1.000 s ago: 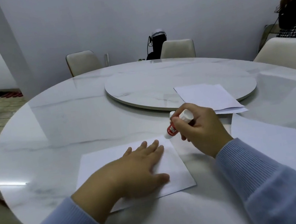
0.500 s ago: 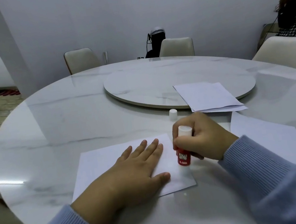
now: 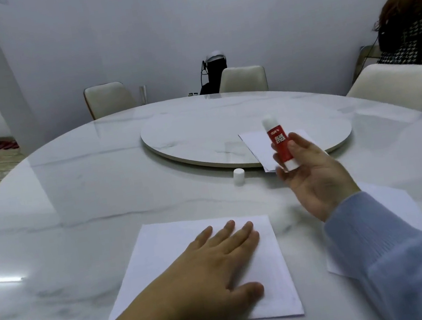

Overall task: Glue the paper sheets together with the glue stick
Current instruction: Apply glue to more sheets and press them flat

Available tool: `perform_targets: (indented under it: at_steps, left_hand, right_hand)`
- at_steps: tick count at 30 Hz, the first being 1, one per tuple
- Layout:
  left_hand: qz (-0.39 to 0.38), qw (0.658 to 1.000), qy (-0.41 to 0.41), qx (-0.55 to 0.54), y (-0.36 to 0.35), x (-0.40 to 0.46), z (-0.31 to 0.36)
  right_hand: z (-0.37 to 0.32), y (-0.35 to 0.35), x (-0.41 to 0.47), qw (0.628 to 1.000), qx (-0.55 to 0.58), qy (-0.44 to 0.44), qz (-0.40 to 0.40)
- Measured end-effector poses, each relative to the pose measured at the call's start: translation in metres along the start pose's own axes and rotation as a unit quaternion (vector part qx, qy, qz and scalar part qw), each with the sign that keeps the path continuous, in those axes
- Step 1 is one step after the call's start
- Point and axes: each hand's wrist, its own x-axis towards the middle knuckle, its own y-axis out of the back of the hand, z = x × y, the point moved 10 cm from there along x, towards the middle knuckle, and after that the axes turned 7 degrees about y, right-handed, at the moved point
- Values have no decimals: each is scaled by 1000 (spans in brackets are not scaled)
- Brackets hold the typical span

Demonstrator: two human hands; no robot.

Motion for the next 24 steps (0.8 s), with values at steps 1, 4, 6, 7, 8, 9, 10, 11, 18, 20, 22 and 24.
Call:
perform_targets:
  at_steps: [1, 4, 6, 7, 8, 9, 10, 11, 18, 20, 22, 24]
  left_hand:
    - [-3, 1000, -4, -2, 0, 1, 1]
    - [-8, 1000, -7, -2, 0, 1, 0]
    - [-6, 1000, -10, -2, 0, 1, 0]
    - [-3, 1000, -11, -3, 1, 2, 0]
    - [-2, 1000, -11, -5, 1, 2, 1]
    - [-1, 1000, -11, -7, 1, 2, 1]
    - [1, 1000, -11, -7, 1, 2, 1]
    - [2, 1000, -12, -6, 1, 2, 1]
    - [3, 1000, -15, -22, 3, 1, -3]
    - [3, 1000, -17, -21, 3, 1, -4]
    - [2, 1000, -17, -19, 3, 1, -5]
    - [-1, 1000, -13, -19, 3, 0, -6]
  right_hand:
    - [6, 1, 1, 1000, -27, -7, 0]
    - [17, -1, 2, 996, -94, -7, -10]
    - [16, -2, 2, 969, -244, 32, -18]
    - [13, -4, 2, 939, -337, 60, -19]
    - [9, -6, 3, 905, -416, 85, -15]
    - [6, -9, 3, 877, -468, 105, -8]
    - [3, -13, 4, 858, -499, 120, -3]
    - [3, -16, 7, 844, -520, 128, -1]
    - [28, -27, 32, 750, -654, 92, -13]
    - [34, -25, 36, 747, -659, 88, -14]
    - [35, -25, 35, 766, -635, 103, -21]
    - [18, -27, 30, 790, -592, 158, -10]
